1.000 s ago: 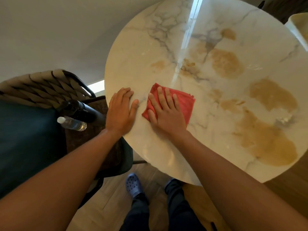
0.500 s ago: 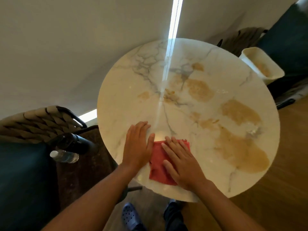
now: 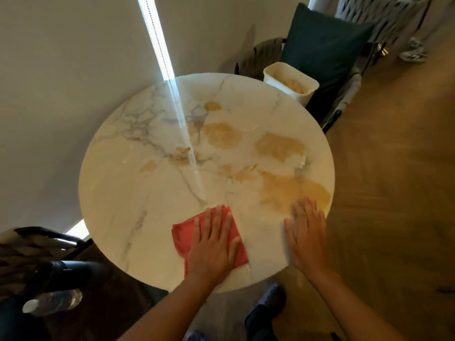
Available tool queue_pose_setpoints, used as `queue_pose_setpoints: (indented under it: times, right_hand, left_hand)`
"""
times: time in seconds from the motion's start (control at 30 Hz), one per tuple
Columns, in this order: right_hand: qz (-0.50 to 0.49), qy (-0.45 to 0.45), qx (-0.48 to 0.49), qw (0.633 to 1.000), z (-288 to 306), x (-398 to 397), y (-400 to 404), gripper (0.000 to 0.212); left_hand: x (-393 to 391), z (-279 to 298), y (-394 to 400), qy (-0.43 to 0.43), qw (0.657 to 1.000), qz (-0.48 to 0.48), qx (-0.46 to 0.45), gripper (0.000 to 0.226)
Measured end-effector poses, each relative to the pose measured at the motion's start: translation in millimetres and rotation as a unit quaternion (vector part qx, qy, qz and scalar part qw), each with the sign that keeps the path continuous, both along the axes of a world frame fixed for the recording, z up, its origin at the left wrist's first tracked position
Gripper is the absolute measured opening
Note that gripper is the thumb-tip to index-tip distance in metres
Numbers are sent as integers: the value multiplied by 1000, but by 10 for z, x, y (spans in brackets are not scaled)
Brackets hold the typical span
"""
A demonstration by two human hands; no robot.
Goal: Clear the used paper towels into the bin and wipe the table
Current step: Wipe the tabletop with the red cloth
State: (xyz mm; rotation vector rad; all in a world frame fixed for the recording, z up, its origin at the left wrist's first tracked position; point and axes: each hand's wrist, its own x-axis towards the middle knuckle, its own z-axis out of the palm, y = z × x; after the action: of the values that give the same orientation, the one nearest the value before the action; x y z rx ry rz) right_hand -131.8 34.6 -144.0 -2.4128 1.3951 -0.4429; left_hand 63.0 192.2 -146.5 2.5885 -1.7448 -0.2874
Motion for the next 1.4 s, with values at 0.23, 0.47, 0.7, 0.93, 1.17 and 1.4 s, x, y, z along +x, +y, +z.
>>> queue_pose_setpoints:
  times: [0.23,0.47,0.7,0.93,1.17,1.4]
  right_hand:
    - [-239,-71,94,964,-270,-339,-228,78]
    - [-214,-90,124,965,-434,-545,-402,74]
    - [-162,-76,153,972,-510,-705,-742,49]
    - [-182,-74,166,966,-571,-823,-959,42]
    - [-147,-74,173,971,-443,-823,-1187,41]
    - [-346,-344,426,762,-161,-517,-1182,39]
  left_hand:
    - [-40,52,-164,-23,991,-129,32,74]
    - [-281,75,-631,-13,952,-305,32,74]
    - [-750,32,-1202,1,934,-357,5,68]
    - [-1147,-28,-1911,8,959,-281,-20,63]
    - [-1129,-58,-2301,17,979,-204,-17,65]
    - [-1071,-12,-2160,24,976,-210,-45,70]
